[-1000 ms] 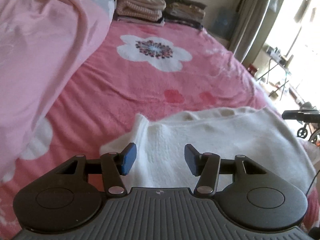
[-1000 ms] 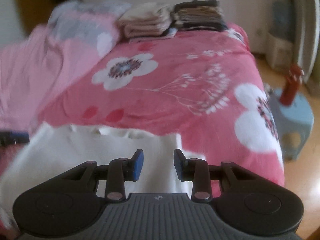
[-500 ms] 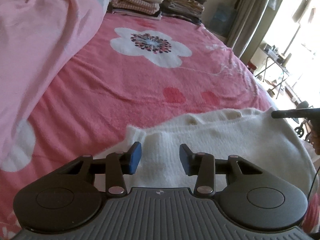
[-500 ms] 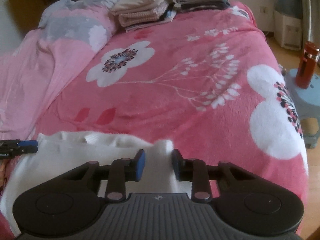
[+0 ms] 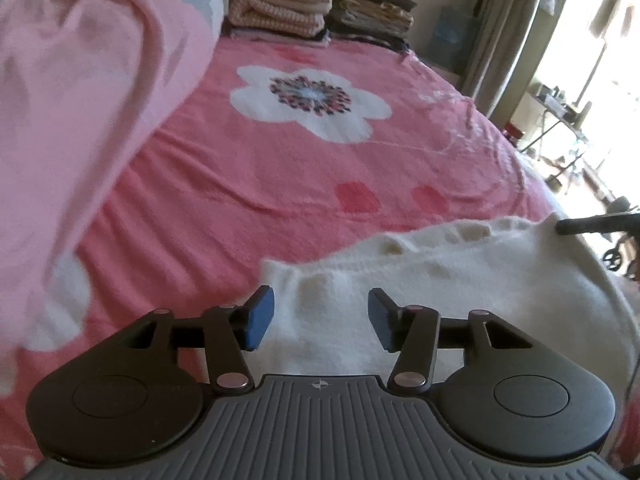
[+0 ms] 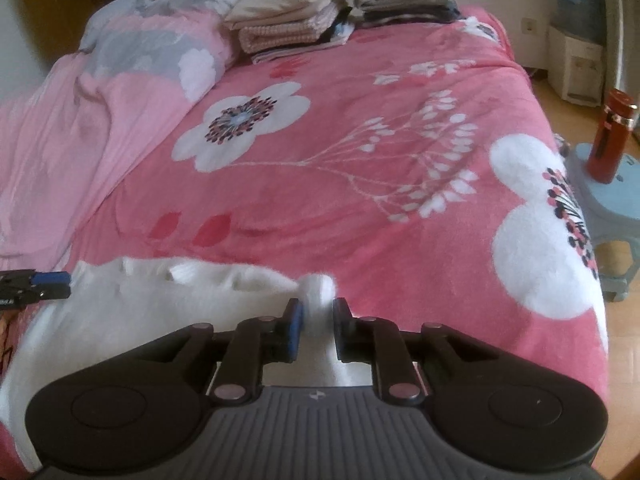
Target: Fold clothes
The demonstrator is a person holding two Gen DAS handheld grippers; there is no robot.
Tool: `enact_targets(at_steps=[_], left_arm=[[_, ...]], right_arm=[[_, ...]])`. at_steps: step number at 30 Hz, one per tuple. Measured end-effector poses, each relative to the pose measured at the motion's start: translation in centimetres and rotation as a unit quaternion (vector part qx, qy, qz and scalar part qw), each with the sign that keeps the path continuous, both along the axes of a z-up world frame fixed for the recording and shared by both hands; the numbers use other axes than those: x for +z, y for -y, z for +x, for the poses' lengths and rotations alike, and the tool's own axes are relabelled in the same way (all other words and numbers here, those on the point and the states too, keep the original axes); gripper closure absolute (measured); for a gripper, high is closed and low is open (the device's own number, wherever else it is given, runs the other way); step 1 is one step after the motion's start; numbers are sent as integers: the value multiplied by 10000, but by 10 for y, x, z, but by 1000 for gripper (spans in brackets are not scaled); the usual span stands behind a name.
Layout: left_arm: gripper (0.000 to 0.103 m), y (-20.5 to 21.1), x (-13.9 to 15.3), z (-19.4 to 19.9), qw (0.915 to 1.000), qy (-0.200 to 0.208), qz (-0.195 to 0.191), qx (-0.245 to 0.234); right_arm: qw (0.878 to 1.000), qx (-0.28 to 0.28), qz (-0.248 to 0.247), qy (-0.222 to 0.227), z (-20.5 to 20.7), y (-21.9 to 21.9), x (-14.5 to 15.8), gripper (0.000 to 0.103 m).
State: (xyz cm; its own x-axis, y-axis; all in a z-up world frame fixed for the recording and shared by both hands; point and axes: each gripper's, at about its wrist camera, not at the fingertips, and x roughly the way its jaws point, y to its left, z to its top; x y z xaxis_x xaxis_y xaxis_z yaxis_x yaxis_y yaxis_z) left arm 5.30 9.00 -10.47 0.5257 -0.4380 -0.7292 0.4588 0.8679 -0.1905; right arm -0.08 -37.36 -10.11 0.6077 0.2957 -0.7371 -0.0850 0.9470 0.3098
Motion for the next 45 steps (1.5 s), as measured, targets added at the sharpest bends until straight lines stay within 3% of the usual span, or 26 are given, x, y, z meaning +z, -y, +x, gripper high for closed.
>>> enact_targets(at_steps=[2,6,9,10,12,17,23,29,38,40,42,44,45], left_arm=[[49,-1,-2,1,10000,10,71,24],[51,-2,-13,10,9998,-135,26,121],[66,-4,-19,14,9996,-142,-99,233],[72,-5,-20,15,9995,-125,-133,265],[89,-9,-20,14,9992,-45,-199,358],[95,-21,-11,10,9967,102,-560,580],[95,-28,13,8,9926,366,-922,701],[95,-28,12,23,9923,393,-875,781],[93,-25,-31,40,9932,-133,-627,974],[89,-26,-31,41,9932,-216,-589,977],[76,-28,-29,42,9929,-274,-530,1026],[60,-31,-23,40,9923,-270,-448,1126],[57,-32,-19,38,9920,-226,-394,1182]], right_arm=[[9999,-71,69,-52,2,3,-3,74],[9997,-72,133,-184,8,4,-10,73],[9997,5,196,-133,9,1,-11,79],[9997,51,214,-78,7,0,-10,91],[9996,154,247,49,2,-2,-7,94],[9983,39,216,543,-12,-2,8,95],[9947,-258,349,930,-18,7,25,96],[9925,-331,431,1092,-3,14,30,96],[9977,-425,270,449,21,15,-30,96],[9984,-393,212,344,22,12,-33,95],[9988,-400,146,242,21,11,-31,88],[9985,-518,30,190,20,11,-22,71],[9982,-581,-32,166,19,11,-18,67]])
